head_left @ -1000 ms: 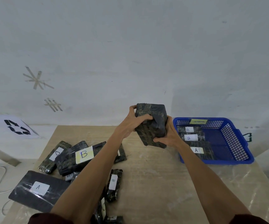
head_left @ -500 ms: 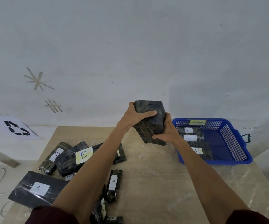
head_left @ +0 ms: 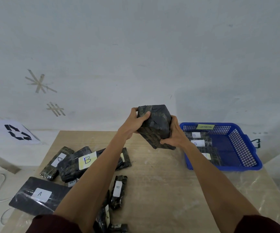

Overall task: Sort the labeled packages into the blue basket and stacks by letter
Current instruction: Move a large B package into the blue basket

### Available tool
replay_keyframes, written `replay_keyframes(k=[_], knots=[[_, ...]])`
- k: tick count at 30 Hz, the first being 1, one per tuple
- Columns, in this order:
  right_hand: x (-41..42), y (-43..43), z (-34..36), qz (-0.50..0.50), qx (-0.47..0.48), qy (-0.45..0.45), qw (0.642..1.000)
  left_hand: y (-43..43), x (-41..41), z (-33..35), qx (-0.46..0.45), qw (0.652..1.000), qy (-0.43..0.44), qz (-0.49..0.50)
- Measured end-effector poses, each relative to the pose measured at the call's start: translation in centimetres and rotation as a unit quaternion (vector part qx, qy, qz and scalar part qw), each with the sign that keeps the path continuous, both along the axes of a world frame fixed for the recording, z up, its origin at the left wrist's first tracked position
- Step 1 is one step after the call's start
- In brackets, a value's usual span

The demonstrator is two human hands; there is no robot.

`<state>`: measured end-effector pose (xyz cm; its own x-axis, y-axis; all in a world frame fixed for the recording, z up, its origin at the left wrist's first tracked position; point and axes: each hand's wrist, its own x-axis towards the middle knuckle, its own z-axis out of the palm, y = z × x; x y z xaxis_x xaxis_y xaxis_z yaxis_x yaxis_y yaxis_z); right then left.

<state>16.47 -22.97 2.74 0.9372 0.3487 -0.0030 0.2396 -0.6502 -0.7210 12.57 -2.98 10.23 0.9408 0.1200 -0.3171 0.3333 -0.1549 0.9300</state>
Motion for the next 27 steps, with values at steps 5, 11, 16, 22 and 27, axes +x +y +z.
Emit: replay_keyframes(k=[5, 11, 16, 22, 27], knots=[[-0.2, 0.1, -0.4, -0.008, -0.028, -0.027, 0.999, -0.3, 0.3, -0.1, 0.033, 0.999, 0.007, 0.019], [0.5, 1.6, 1.4, -0.025, -0.12, -0.125, 0.985, -0.1, 1.2, -0.4, 0.134, 0.99, 0.024, 0.023], [1.5, 1.2, 2.4, 0.027, -0.176, -0.168, 0.97, 1.3, 1.2, -0.8, 0.009, 0.999, 0.008, 0.044], [1.5, -1.3, 1.8, 0.008, -0.081, -0.055, 0.995, 2.8, 0.1, -1.4, -0.051, 0.996, 0.045, 0.06], [0.6, -2.0, 2.3, -0.102, 0.22, 0.115, 0.963, 3.8, -0.8, -2.3, -0.089, 0.991, 0.067, 0.076]])
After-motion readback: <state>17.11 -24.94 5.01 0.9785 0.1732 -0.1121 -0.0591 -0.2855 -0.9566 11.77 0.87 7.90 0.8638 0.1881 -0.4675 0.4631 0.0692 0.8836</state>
